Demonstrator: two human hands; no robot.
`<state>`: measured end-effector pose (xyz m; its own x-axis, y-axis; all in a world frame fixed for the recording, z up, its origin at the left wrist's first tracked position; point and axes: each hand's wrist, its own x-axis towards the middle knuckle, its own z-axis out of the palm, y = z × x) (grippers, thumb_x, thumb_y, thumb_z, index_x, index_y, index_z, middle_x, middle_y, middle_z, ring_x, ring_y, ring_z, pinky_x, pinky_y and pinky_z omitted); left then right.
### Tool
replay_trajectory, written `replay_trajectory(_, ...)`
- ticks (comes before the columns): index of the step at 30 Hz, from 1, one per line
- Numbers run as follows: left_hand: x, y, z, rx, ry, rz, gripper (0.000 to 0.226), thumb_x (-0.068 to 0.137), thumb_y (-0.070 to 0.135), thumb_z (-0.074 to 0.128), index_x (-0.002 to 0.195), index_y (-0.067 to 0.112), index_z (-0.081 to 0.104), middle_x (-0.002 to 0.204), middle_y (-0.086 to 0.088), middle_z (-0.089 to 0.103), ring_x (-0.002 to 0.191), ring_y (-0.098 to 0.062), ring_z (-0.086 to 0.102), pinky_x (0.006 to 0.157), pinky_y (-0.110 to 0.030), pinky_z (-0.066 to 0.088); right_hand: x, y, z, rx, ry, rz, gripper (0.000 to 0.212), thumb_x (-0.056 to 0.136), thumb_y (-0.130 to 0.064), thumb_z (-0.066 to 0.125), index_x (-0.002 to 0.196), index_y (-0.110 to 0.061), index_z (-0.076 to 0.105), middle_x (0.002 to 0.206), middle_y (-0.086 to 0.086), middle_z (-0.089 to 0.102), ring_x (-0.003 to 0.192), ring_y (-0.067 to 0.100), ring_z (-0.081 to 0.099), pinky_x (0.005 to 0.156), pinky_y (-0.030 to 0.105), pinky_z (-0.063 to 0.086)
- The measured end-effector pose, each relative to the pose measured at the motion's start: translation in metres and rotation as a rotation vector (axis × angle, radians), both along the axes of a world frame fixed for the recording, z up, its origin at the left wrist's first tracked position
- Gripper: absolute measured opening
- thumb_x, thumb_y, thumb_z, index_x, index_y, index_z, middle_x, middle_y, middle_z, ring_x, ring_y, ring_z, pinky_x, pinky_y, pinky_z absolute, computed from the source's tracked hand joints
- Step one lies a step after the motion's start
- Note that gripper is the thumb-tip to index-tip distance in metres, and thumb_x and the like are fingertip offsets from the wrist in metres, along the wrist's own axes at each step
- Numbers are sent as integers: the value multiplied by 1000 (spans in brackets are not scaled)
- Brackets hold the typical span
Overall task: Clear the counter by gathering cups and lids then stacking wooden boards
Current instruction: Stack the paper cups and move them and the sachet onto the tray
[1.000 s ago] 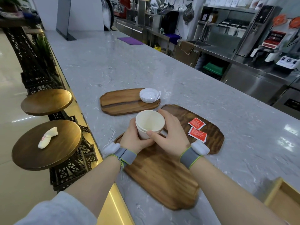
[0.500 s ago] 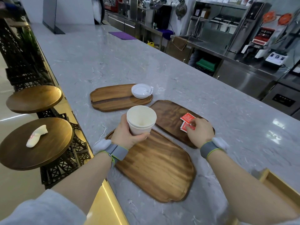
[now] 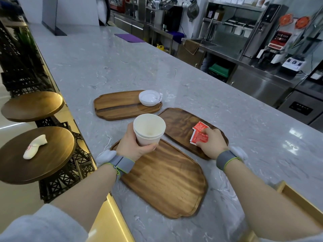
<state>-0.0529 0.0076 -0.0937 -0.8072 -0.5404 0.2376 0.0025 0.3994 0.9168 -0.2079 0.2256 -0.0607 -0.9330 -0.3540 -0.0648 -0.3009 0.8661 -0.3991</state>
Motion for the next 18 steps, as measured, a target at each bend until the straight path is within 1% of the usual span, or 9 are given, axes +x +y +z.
replay_trajectory(2, 0, 0, 1, 4, 2, -7, 82, 50, 38, 80, 117, 31, 34, 104, 35, 41, 93, 17, 48, 71, 5, 34, -2, 1, 3, -35, 6, 50, 43, 85, -17, 65, 127, -14, 55, 124, 16, 49, 113, 31, 52, 95, 25, 35)
replay_trajectory(4, 0, -1, 0, 2, 6, -14, 80, 50, 37, 81, 116, 31, 34, 104, 34, 41, 93, 31, 42, 70, 8, 34, -8, 1, 6, -87, 34, 52, 38, 87, -10, 61, 124, -15, 59, 121, 17, 50, 112, 33, 53, 98, 27, 35)
replay_trajectory(5, 0, -1, -1, 2, 4, -14, 80, 50, 36, 81, 115, 30, 34, 105, 33, 41, 92, 35, 40, 70, 9, 33, -13, 2, 8, -106, 51, 43, 37, 87, -6, 60, 122, -15, 61, 121, 18, 50, 111, 34, 53, 98, 28, 35)
replay_trajectory(8, -1, -2, -2, -7, 0, -9, 80, 51, 37, 81, 115, 31, 34, 105, 33, 41, 93, 36, 38, 70, 9, 33, -30, 0, 14, -79, 96, 30, 39, 84, 3, 56, 118, -16, 64, 120, 20, 49, 110, 37, 53, 97, 28, 35)
replay_trajectory(10, -2, -3, -4, -6, 0, -5, 81, 50, 37, 81, 117, 31, 34, 106, 33, 41, 94, 36, 38, 72, 9, 33, -42, -4, 16, -39, 102, 39, 40, 84, 4, 54, 115, -17, 65, 119, 19, 48, 109, 38, 53, 98, 30, 36)
replay_trajectory(14, -3, -4, -4, -11, 11, 1, 84, 49, 40, 81, 118, 32, 34, 108, 31, 41, 96, 37, 36, 74, 11, 30, -59, -13, 18, 34, 99, 87, 37, 83, 0, 60, 116, -18, 67, 121, 19, 52, 113, 38, 52, 100, 33, 37)
replay_trajectory(16, -3, -4, -3, -6, 9, 0, 86, 46, 48, 79, 118, 32, 35, 108, 31, 42, 97, 35, 37, 74, 10, 30, -64, -16, 17, 79, 89, 115, 37, 85, -4, 60, 118, -19, 66, 123, 17, 56, 115, 36, 53, 98, 32, 37)
replay_trajectory(18, -3, -4, -4, -4, 4, -1, 88, 45, 52, 76, 119, 32, 35, 109, 32, 42, 98, 32, 39, 75, 9, 32, -66, -18, 16, 113, 58, 140, 37, 87, -7, 59, 121, -20, 64, 125, 15, 60, 117, 32, 54, 95, 29, 37)
